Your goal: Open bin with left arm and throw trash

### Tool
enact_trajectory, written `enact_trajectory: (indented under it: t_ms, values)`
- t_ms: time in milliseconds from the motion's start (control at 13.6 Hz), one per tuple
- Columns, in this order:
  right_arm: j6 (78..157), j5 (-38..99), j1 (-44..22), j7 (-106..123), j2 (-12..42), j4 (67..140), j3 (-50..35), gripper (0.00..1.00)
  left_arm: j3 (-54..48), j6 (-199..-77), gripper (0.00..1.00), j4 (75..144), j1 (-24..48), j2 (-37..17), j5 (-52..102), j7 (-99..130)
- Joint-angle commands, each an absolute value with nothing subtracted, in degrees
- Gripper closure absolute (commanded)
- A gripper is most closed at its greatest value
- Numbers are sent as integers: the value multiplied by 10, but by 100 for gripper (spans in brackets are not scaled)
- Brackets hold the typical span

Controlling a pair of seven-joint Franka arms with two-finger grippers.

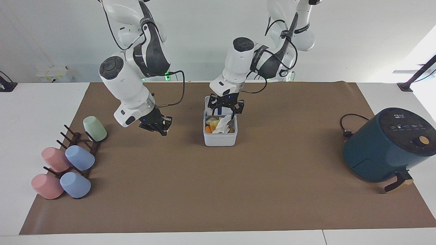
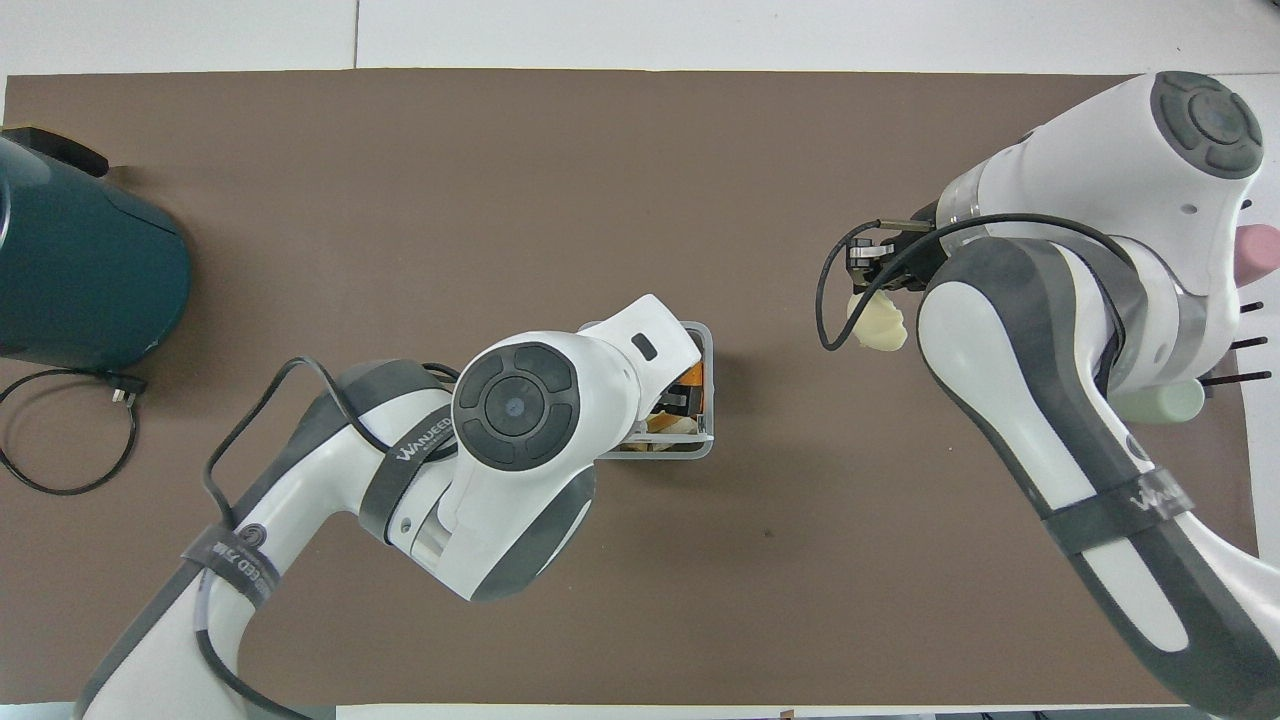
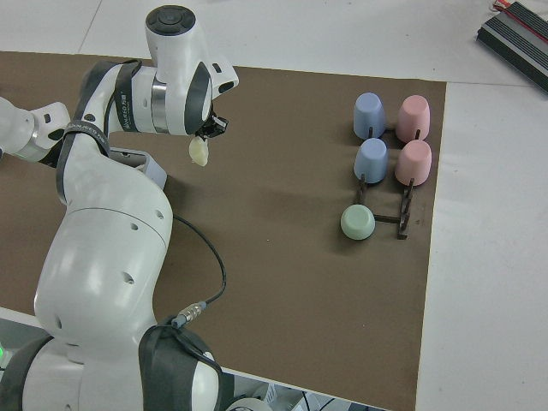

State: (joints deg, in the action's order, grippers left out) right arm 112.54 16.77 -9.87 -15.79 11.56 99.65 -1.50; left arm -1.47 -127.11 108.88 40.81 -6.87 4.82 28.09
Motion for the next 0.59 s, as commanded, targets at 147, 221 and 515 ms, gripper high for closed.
enact_trajectory:
  t_ms: [147,221,515]
  values:
    - [1176,252,-177,-422,129,972,-15,100,-6,-1172,0,1091,299,14,57,262]
    - [1214,252,-206,-470,129,980,-15,100,-6,-1153,0,1091,271,21,56,235]
    - [1323,252,-264,-512,106,1063,-15,100,-4,-1074,0,1065,160,33,50,119]
